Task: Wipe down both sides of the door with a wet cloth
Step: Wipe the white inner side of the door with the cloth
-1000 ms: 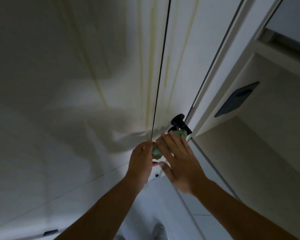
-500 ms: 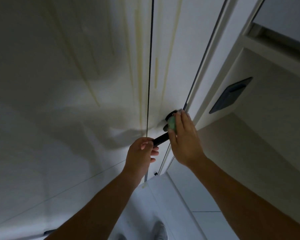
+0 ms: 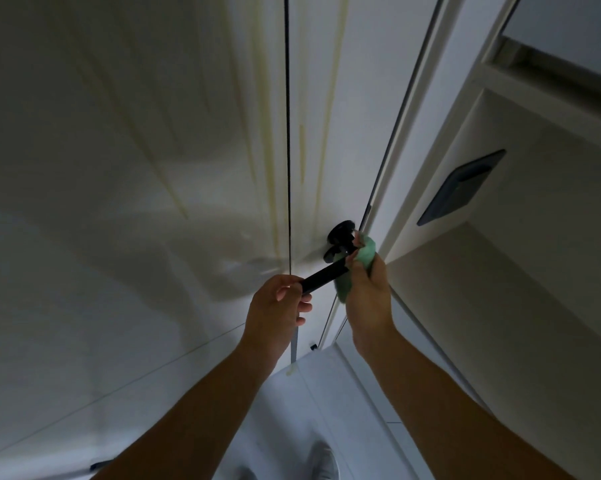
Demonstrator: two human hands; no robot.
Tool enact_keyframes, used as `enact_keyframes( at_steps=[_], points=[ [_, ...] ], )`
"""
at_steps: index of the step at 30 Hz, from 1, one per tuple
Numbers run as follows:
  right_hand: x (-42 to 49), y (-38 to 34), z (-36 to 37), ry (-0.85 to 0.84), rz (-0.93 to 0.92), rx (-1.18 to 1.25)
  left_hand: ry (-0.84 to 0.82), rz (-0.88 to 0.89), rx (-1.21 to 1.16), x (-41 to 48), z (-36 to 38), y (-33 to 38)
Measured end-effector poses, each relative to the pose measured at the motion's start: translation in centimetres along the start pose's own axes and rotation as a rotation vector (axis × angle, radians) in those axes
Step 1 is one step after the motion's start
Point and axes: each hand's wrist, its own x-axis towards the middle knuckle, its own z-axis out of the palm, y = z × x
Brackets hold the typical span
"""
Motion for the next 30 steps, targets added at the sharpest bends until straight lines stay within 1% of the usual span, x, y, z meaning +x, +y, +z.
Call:
enact_keyframes(
  at_steps=[3,5,7,10,12,15,17,21,23,26,27,30],
  points=[
    [0.2,-0.7,-0.3,0.035,0.052,0.015,-0.003,-0.002,0.01,0.4,0.0,-0.3],
    [0.5,-1.4,-0.1,0.075,0.12,0.075,-0.004,0.002,0.023,0.5,0.0,-0.4],
    [-0.1,-1.5,0.6,0.092,0.227,0.191,0.002,0.003,0.041,0.5,0.0,-0.5],
    [-1.5,-0.6,2.0,0.021,0.358,0.411,0.03,-0.001,0.076,0.6,-0.1,-0.6],
    [-1.5,-0.7,2.2,-0.009,0.385,0.515,0.06,-0.006,0.095,0.8,-0.3,-0.8],
    [-0.4,-1.7,2.0,0.001,0.361,0.626,0.087,-0.024,0.091,0.9,-0.4,-0.9],
    [-1.0,-1.5,2.3,-0.023,0.359,0.586,0.085,-0.035,0.063,1.0,-0.4,-0.9],
    [-3.0,-0.4,2.6,-0.164,0.403,0.463,0.056,-0.028,0.081,1.0,-0.4,-0.9],
    [-2.3,-1.0,2.1,-0.151,0.385,0.481,0.064,-0.046,0.074,1.1,-0.4,-0.9],
    [-0.8,-1.6,2.0,-0.059,0.329,0.581,0.065,-0.085,0.038,1.2,-0.3,-0.8],
    [-1.0,-1.4,2.3,-0.054,0.327,0.575,0.063,-0.084,0.043,1.2,-0.3,-0.9],
    [-3.1,-0.2,2.9,-0.185,0.41,0.446,0.047,-0.042,0.103,1.2,-0.6,-1.1]
  ],
)
